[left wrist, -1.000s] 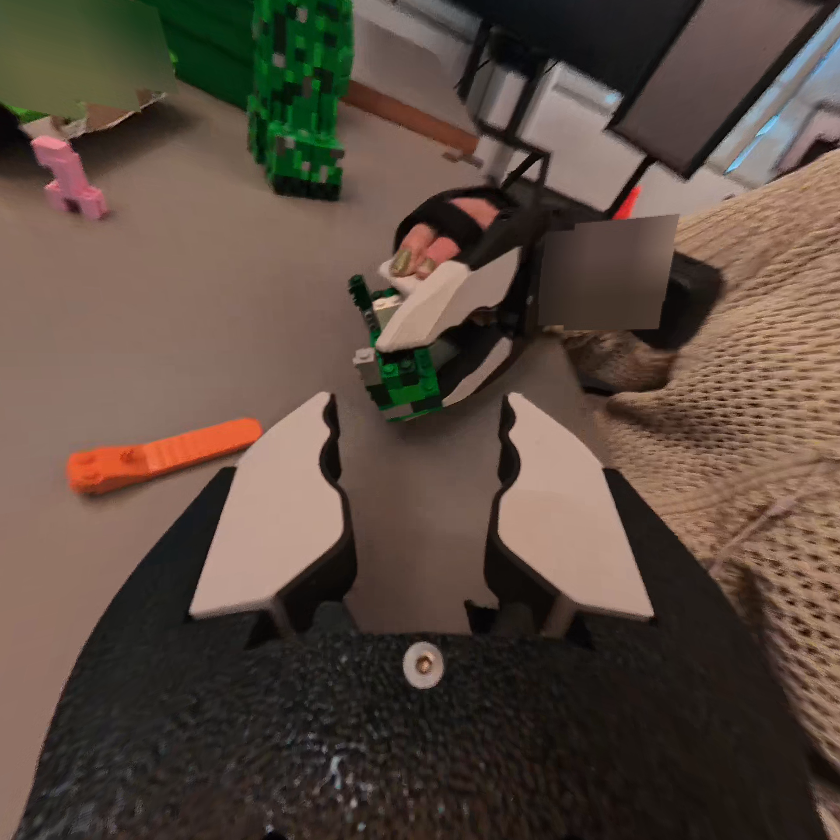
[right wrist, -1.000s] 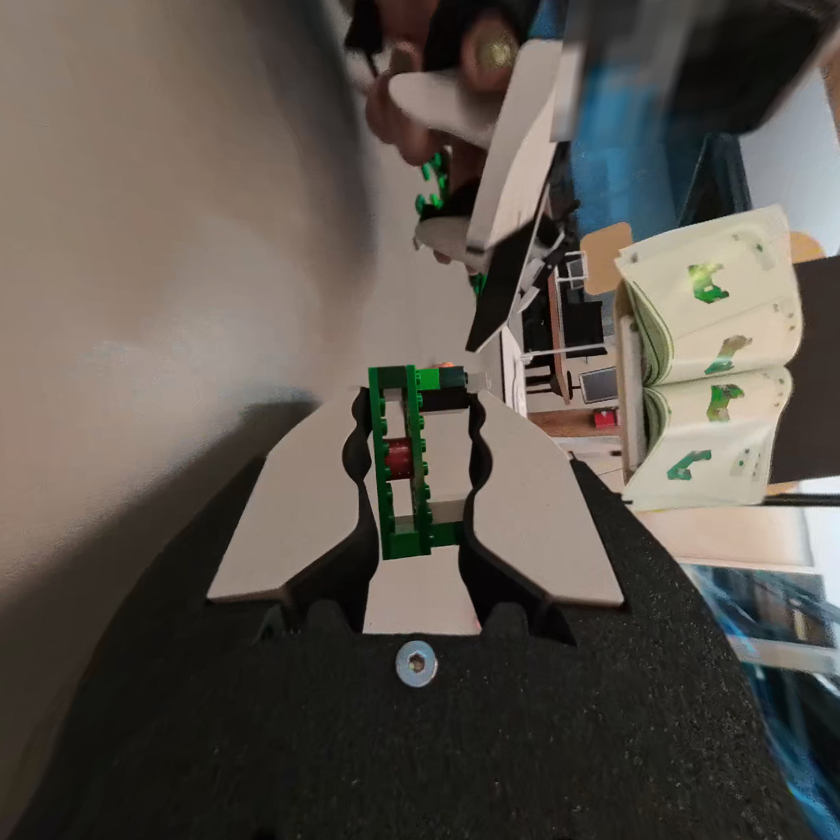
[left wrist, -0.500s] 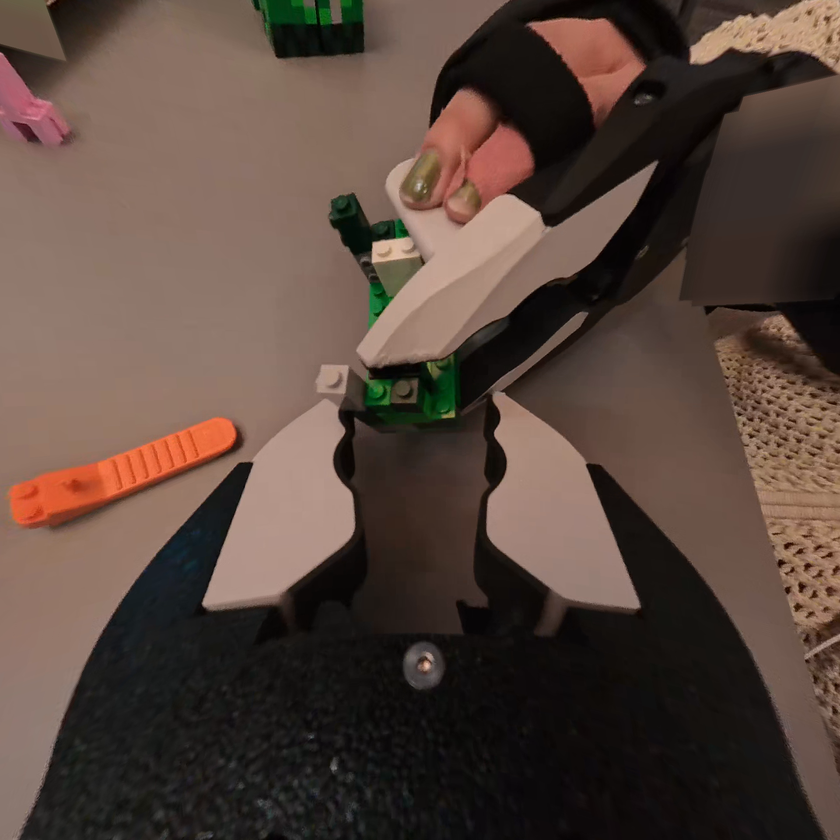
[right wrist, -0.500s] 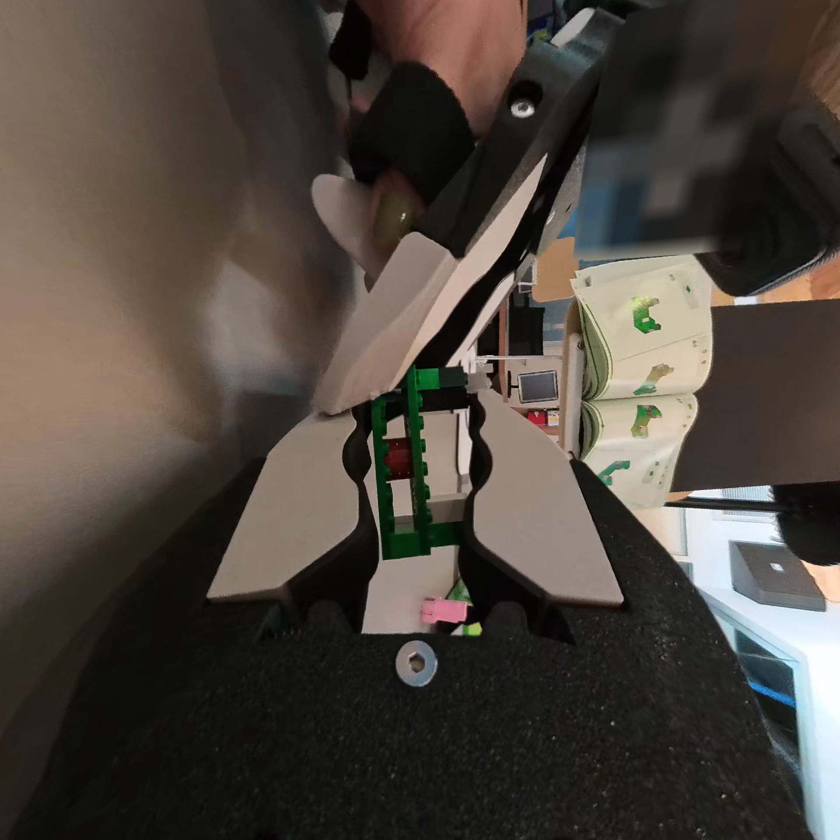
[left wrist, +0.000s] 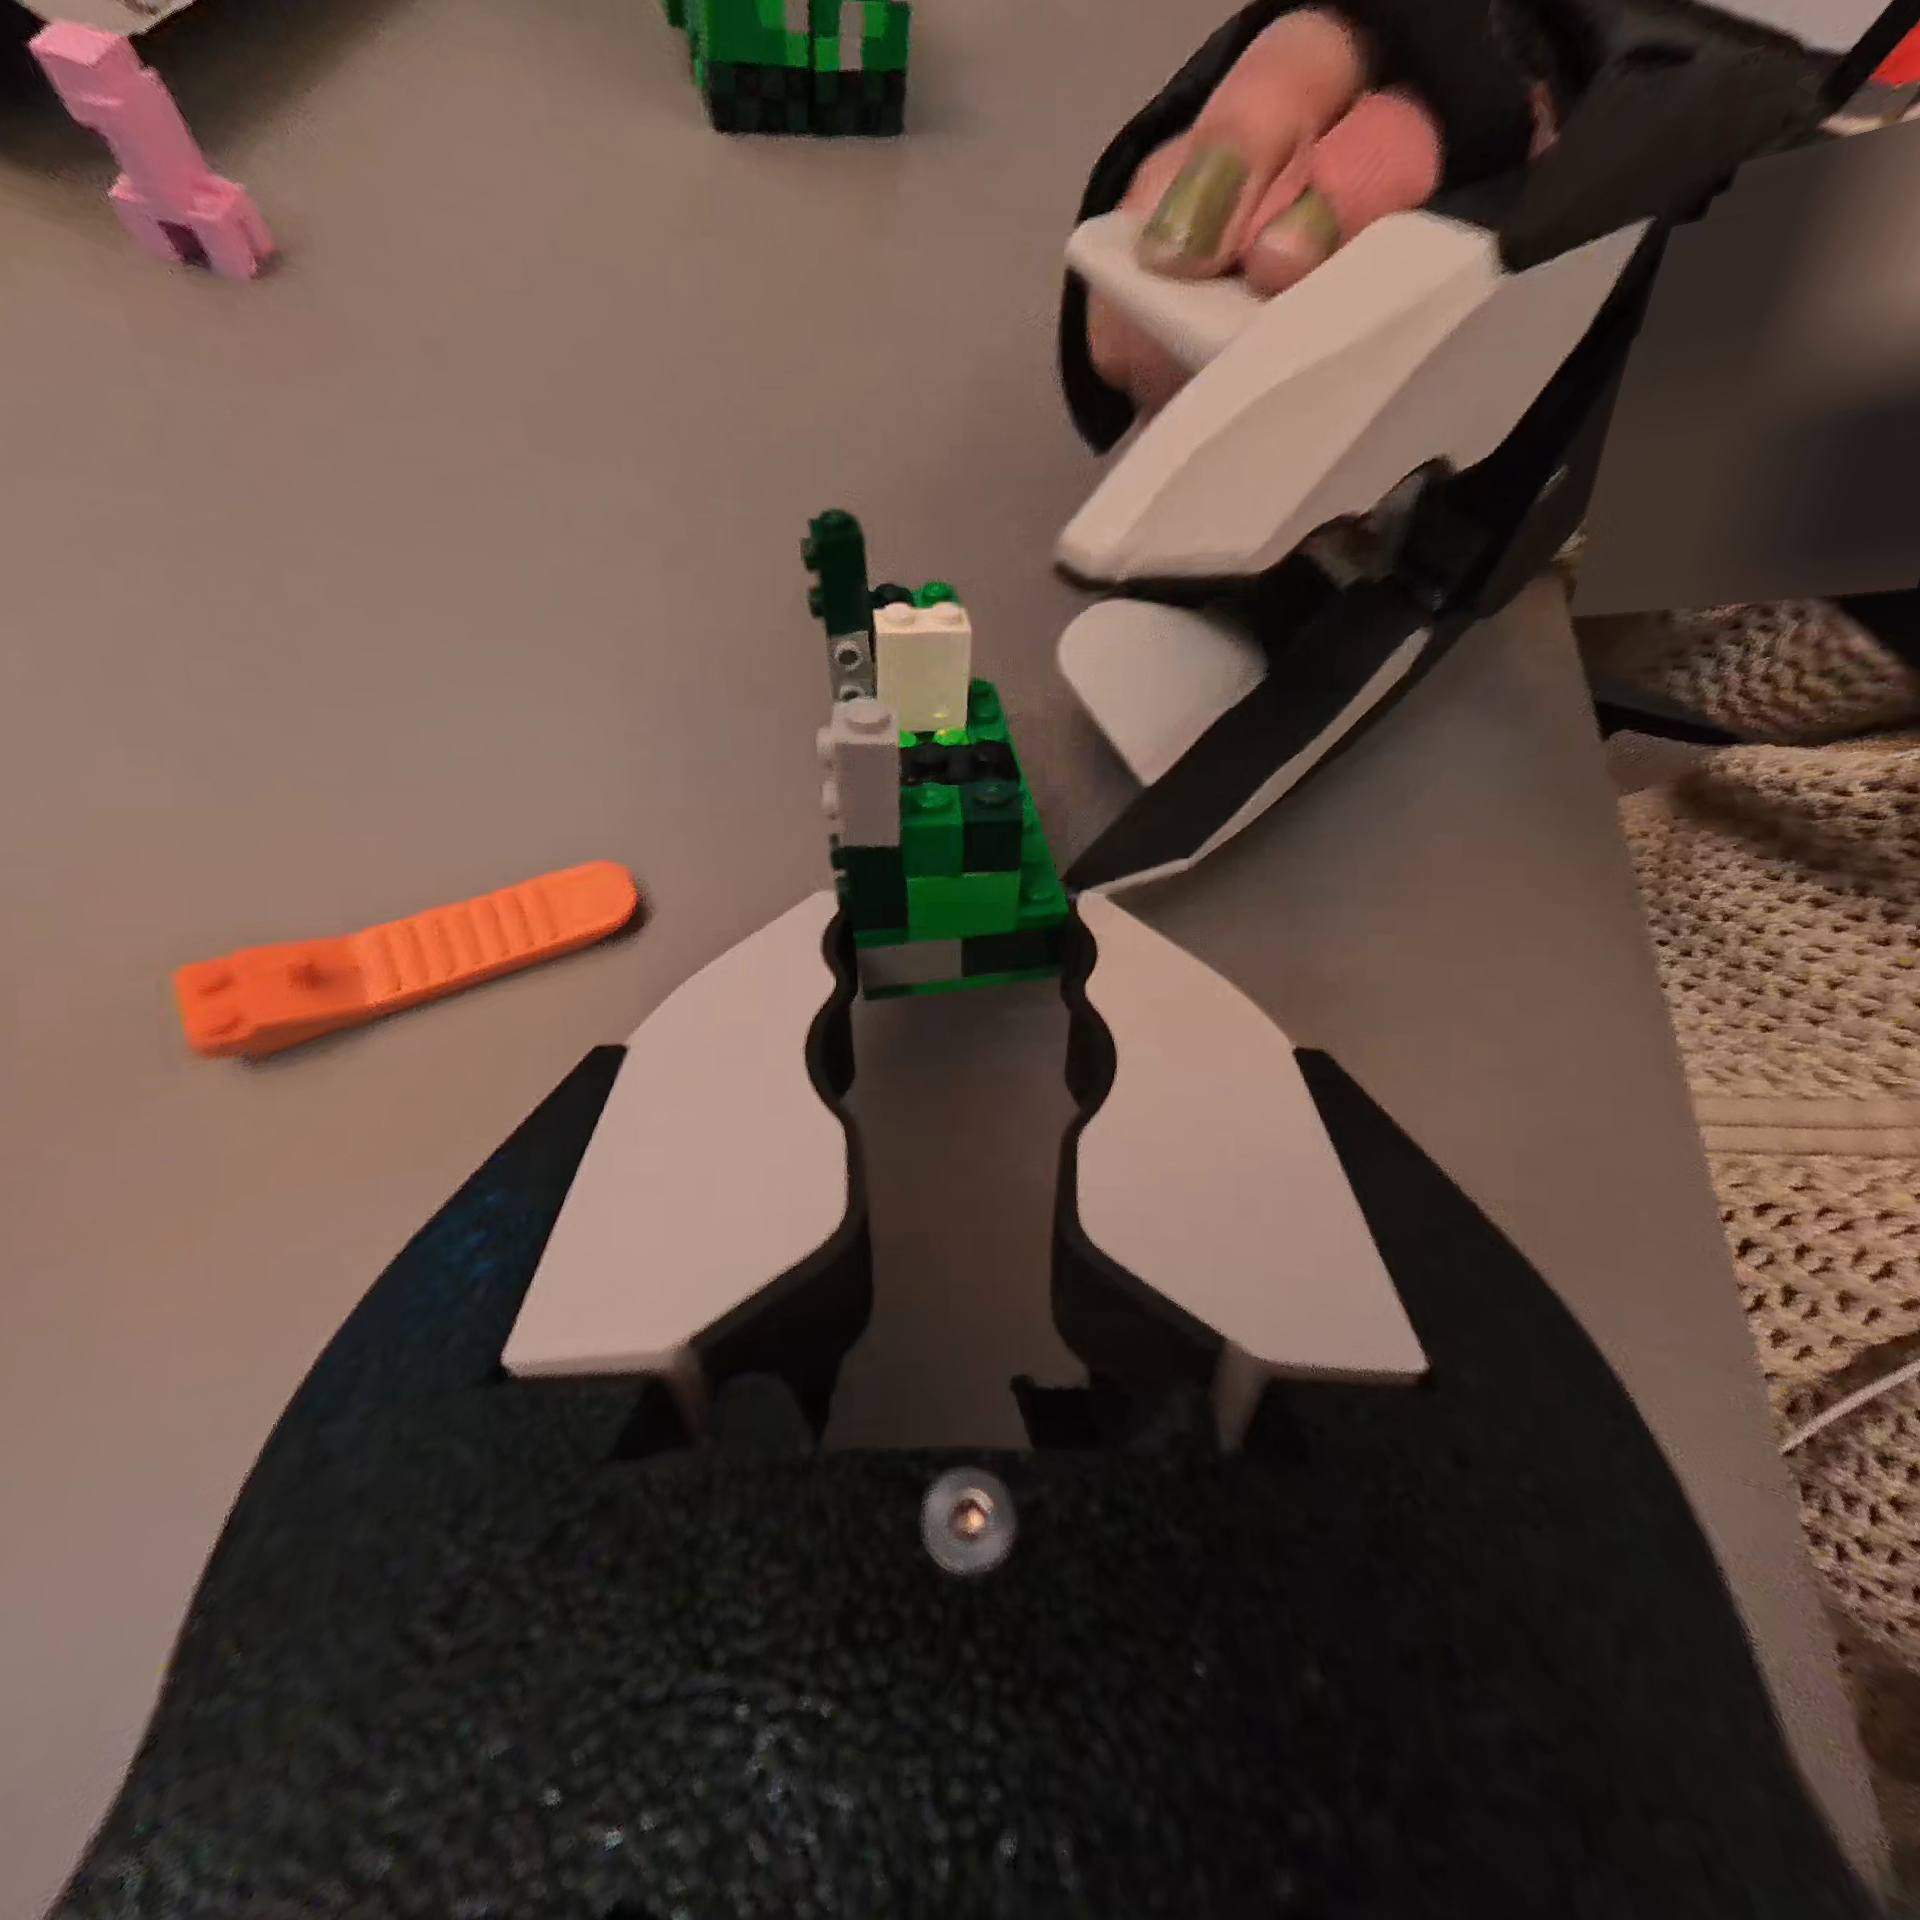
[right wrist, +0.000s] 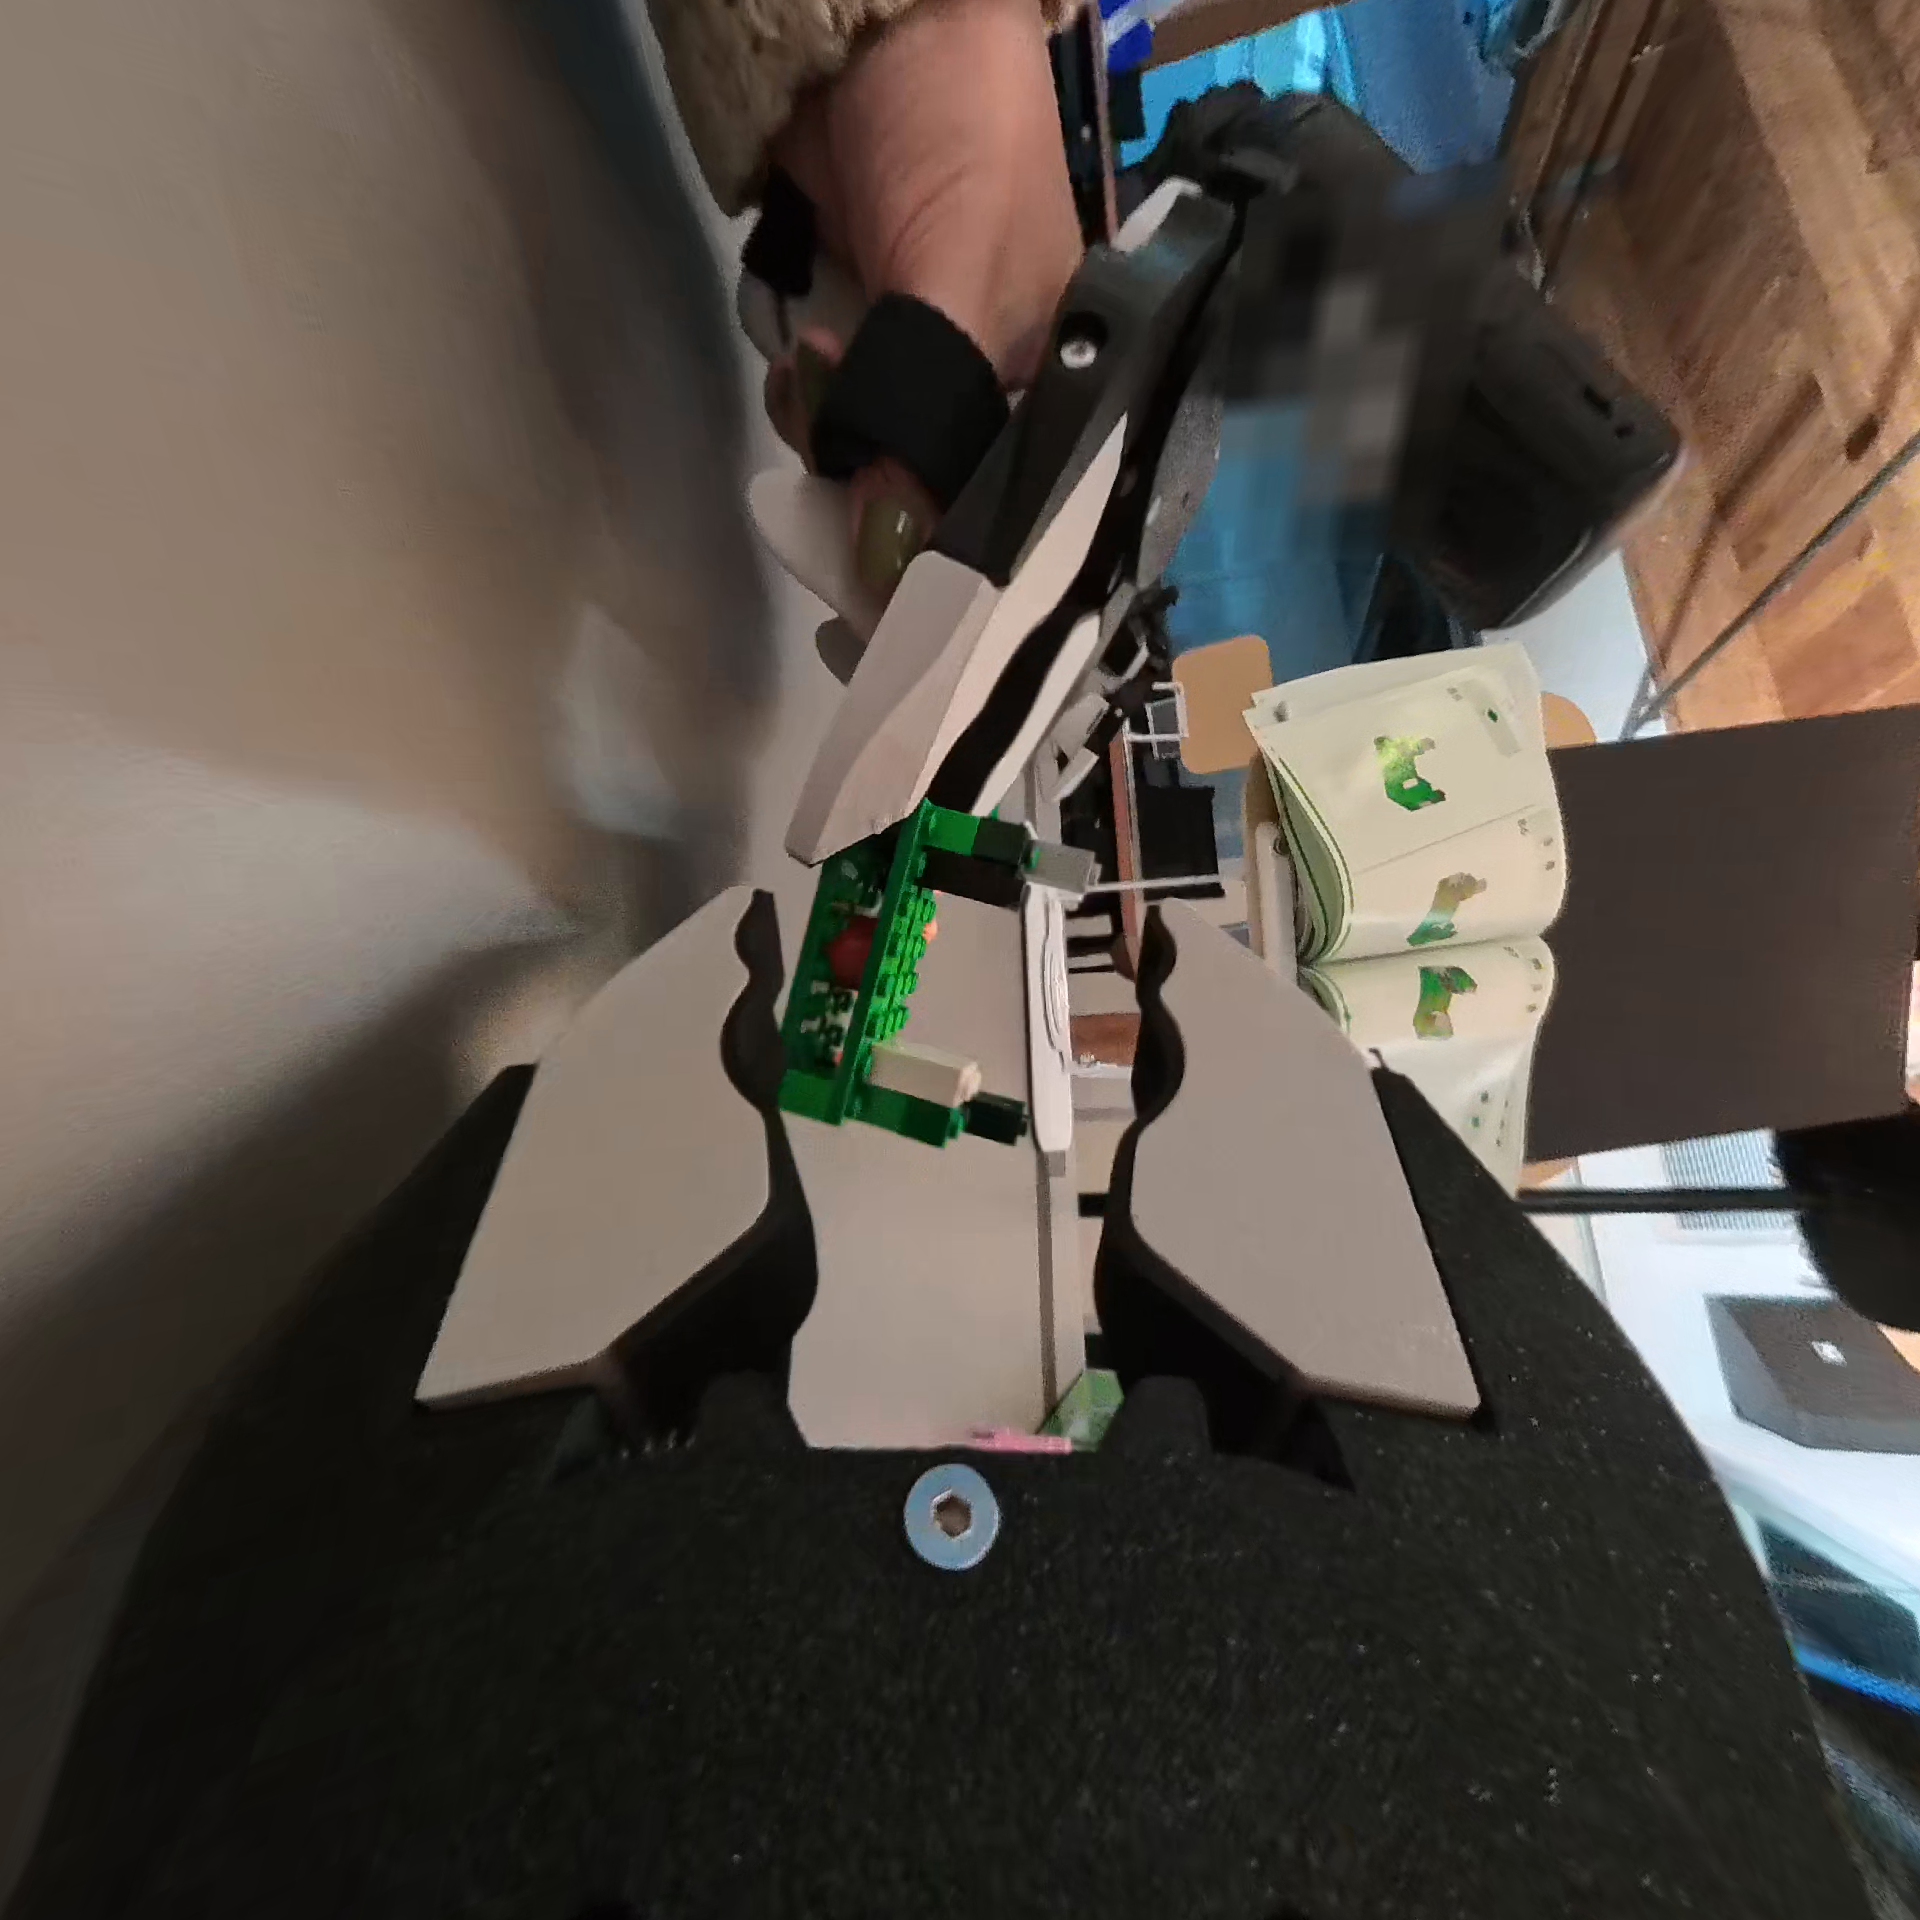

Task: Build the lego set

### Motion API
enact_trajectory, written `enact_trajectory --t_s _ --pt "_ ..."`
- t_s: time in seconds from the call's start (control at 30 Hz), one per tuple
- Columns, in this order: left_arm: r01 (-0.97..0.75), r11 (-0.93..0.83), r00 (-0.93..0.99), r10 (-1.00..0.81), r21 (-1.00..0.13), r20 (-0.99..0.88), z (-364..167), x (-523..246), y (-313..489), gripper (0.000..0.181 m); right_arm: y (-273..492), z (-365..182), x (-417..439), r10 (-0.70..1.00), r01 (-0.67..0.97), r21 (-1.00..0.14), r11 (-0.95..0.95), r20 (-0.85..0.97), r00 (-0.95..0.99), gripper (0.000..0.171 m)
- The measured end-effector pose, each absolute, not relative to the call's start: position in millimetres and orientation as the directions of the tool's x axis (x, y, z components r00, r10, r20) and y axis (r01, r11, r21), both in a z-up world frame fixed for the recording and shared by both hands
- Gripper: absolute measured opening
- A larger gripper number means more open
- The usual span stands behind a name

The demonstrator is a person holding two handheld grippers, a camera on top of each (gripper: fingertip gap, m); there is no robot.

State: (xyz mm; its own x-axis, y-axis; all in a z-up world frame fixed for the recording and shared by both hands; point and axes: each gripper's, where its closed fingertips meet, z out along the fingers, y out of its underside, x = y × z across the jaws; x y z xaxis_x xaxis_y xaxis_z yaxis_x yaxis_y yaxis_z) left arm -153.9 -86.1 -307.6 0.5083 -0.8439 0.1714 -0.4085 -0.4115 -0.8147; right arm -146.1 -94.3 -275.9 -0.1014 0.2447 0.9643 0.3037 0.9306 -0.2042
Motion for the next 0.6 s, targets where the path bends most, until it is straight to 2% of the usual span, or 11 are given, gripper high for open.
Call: enact_trajectory --t_s 0.13,0.3,0.43,0.57,0.6 --pt "-0.489 -0.403 0.537 -0.838 -0.774 0.098 -321 -167 -83 0.037 -94 -269 -139 0.197 0.272 -0.165 0.948 0.976 -0.094 0.065" --pt "-0.551 -0.399 0.535 -0.843 -0.733 0.056 -332 -170 -84 0.037 -80 -241 -132 0.426 0.233 -0.425 0.875 0.903 0.047 0.064" --pt "-0.555 -0.398 0.523 -0.85 -0.731 0.065 -331 -169 -88 0.051 -69 -230 -127 0.573 0.182 -0.583 0.792 0.812 0.11 0.064" --pt "-0.488 -0.332 0.539 -0.842 -0.807 0.021 -308 -182 -90 0.064 -58 -218 -121 0.685 0.109 -0.705 0.701 0.707 0.176 0.065" --pt "-0.45 -0.317 0.564 -0.826 -0.835 0.009 -299 -191 -89 0.063 -55 -215 -119 0.712 0.085 -0.734 0.674 0.676 0.192 0.064"
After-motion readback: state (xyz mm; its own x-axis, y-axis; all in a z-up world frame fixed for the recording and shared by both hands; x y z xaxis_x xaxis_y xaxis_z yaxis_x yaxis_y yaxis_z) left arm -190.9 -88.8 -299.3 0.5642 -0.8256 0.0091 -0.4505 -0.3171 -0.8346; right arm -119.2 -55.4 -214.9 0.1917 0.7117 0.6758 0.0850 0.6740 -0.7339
